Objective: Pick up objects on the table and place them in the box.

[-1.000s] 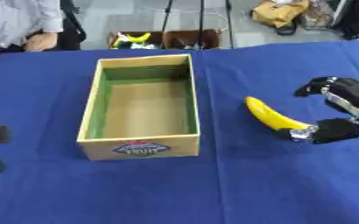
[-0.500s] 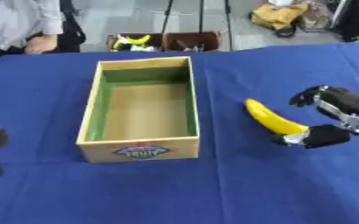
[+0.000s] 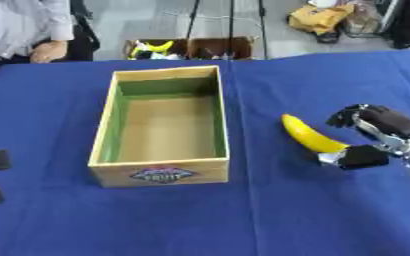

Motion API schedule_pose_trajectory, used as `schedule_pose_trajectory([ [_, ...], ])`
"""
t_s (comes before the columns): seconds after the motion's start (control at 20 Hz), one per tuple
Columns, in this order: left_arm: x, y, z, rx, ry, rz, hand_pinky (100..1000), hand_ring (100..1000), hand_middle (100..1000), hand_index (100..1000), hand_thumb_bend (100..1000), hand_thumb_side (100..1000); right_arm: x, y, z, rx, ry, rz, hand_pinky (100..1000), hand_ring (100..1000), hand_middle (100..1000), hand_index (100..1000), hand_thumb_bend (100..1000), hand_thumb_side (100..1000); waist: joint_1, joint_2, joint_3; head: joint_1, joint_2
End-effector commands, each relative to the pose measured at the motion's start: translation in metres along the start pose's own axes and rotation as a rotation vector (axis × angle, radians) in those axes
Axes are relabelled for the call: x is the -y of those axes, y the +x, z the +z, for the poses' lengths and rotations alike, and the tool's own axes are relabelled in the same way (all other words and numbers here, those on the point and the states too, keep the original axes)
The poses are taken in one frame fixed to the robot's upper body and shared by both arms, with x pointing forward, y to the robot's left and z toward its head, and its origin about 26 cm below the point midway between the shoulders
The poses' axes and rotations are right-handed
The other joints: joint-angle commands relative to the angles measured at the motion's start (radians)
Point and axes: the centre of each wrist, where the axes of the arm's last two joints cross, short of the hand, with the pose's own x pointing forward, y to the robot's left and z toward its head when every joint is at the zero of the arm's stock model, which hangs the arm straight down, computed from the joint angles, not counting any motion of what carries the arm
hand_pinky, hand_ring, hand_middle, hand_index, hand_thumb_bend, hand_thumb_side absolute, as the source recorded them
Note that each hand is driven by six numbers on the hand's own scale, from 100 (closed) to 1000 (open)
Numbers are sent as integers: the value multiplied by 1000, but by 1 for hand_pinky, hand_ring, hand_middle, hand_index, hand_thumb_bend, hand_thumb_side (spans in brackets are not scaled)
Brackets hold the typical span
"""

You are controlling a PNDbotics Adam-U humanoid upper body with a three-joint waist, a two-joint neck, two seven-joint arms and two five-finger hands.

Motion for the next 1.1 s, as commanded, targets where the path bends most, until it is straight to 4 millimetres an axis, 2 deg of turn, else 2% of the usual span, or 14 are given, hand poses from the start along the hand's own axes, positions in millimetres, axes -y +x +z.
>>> schedule_pose_trajectory([
  [0.05, -4, 5, -4, 26, 6, -7, 305, 632, 606, 746, 100, 983, 7, -2, -1, -12, -29, 17, 582, 766, 697, 806, 425, 769, -2, -13, 2, -4, -13],
  [0.15, -4, 5, -4, 26, 6, -7, 305, 632, 607, 746, 100, 982, 7, -3, -2, -13, -30, 14, 582, 766, 698, 806, 379, 776, -1, -13, 2, -4, -14],
  [0.45, -3, 5, -4, 28, 4, -5, 305, 633, 607, 746, 100, 980, 5, -5, -4, -2, -11, 8, 582, 765, 695, 805, 418, 728, 0, -13, 1, -6, -19],
  [0.7, -3, 5, -5, 30, 2, -3, 305, 633, 608, 746, 100, 978, 3, -7, -5, 5, 10, 8, 580, 760, 681, 796, 548, 622, 1, -13, 3, -8, -23],
  [0.8, -3, 5, -5, 30, 1, -2, 305, 633, 608, 747, 100, 978, 3, -8, -5, 4, 12, 9, 577, 758, 676, 794, 579, 609, 1, -12, 4, -8, -24],
  [1.1, -3, 5, -5, 33, -1, 0, 305, 635, 608, 747, 100, 978, 4, -8, -7, -8, -20, 17, 562, 741, 643, 772, 545, 615, -1, -11, 6, -11, -30],
])
